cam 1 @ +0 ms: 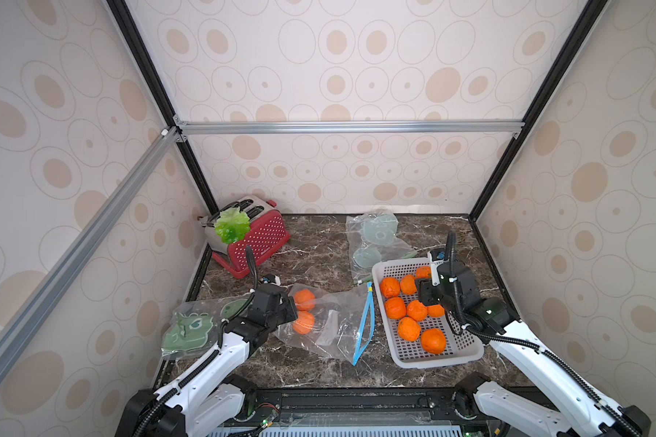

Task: Open the zip-top bag and take out the orange
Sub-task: Place the orange in the basket.

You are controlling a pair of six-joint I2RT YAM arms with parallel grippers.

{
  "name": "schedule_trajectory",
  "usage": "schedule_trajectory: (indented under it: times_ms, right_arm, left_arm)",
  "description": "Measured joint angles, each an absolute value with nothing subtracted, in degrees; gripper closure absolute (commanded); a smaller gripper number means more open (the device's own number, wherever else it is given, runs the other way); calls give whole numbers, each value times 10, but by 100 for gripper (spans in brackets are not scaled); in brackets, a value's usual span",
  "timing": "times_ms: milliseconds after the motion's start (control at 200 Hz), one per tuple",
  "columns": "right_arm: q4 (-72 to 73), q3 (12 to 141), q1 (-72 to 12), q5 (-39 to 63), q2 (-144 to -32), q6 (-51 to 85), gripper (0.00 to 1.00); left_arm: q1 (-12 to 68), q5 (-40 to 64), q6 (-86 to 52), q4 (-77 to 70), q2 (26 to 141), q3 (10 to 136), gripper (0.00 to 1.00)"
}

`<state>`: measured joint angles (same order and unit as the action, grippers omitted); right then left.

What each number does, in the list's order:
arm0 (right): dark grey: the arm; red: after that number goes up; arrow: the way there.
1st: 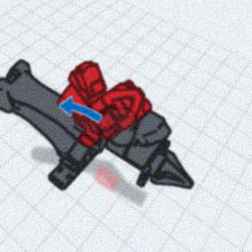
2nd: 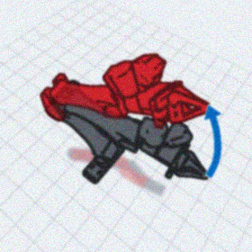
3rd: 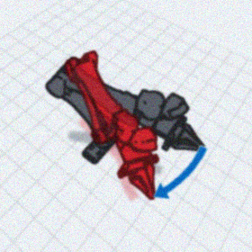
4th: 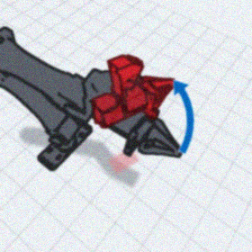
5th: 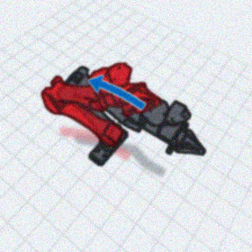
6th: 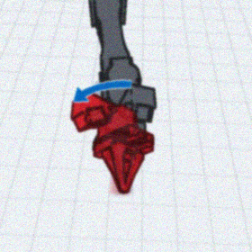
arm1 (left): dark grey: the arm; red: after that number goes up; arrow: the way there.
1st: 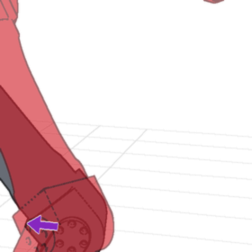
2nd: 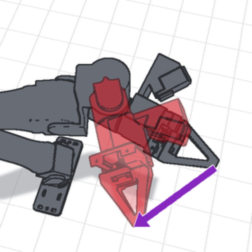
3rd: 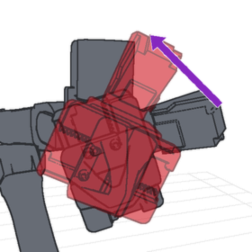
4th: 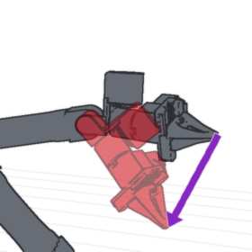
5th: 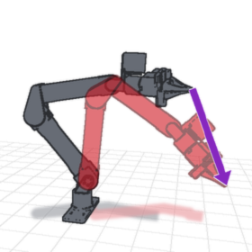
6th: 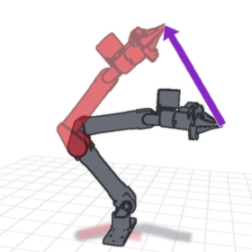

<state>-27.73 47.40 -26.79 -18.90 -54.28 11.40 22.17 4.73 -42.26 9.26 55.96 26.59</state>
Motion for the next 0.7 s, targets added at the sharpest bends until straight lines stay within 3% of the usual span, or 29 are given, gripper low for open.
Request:
schedule_trajectory:
  times_ms: [551,701]
  right_arm:
    - [-210,452,-227,-173,-710,151,53]
    - [-204,452,-225,-153,-727,154,34]
  left_arm:
    - [222,48,-423,92,560,266,100]
    - [222,48,-423,92,560,266,100]
